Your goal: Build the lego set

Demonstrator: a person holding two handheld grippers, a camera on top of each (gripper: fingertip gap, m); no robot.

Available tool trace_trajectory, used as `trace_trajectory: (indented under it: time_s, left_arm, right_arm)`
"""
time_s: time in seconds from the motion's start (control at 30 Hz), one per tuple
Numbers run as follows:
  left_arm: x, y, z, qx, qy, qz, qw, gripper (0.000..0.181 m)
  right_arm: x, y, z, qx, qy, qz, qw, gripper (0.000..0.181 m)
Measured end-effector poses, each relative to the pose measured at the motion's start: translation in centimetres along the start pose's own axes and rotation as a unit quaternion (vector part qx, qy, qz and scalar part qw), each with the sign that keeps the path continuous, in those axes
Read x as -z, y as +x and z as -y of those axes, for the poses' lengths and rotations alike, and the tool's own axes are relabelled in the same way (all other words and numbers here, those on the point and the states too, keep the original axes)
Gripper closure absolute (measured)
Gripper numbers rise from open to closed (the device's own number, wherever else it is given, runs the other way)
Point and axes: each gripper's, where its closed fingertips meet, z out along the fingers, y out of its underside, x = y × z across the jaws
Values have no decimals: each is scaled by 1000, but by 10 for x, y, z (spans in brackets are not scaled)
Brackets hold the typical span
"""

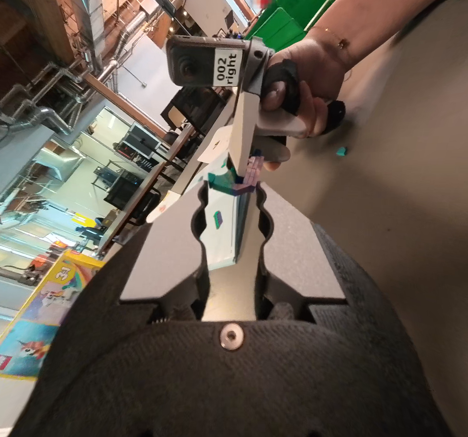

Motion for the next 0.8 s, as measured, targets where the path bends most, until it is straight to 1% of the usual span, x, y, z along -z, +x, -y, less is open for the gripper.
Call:
trace_trajectory:
  time_s: [0.03, 0.1, 0.37, 0.47, 0.63, 0.7, 0.8]
  left_arm:
    - [1, -1, 0, -7, 2, 7, 1000, 143]
    - [3, -1, 1, -7, 6, 5, 1000, 144]
    - [14, 7, 9, -6, 41, -38, 998, 149]
    - [19, 0, 17, -6, 63, -16, 998, 151]
    - [20, 5, 18, -5, 67, -32, 997, 153]
    - [20, 9, 19, -4, 71, -47, 996, 158]
    - [20, 11, 19, 1, 71, -54, 996, 159]
  right_arm:
    - [1, 0, 1, -2, 3, 1, 1000, 173]
    - [1, 0, 1, -6, 2, 5, 1000, 172]
    - [1, -10, -5, -20, -17, 42, 999, 172]
    - [2, -10, -5, -31, -16, 46, 998, 172]
    - [2, -11, -8, -33, -28, 53, 998, 172]
    - [2, -12, -10, -34, -33, 56, 997, 172]
    - [2, -12, -11, -38, -38, 60, 997, 172]
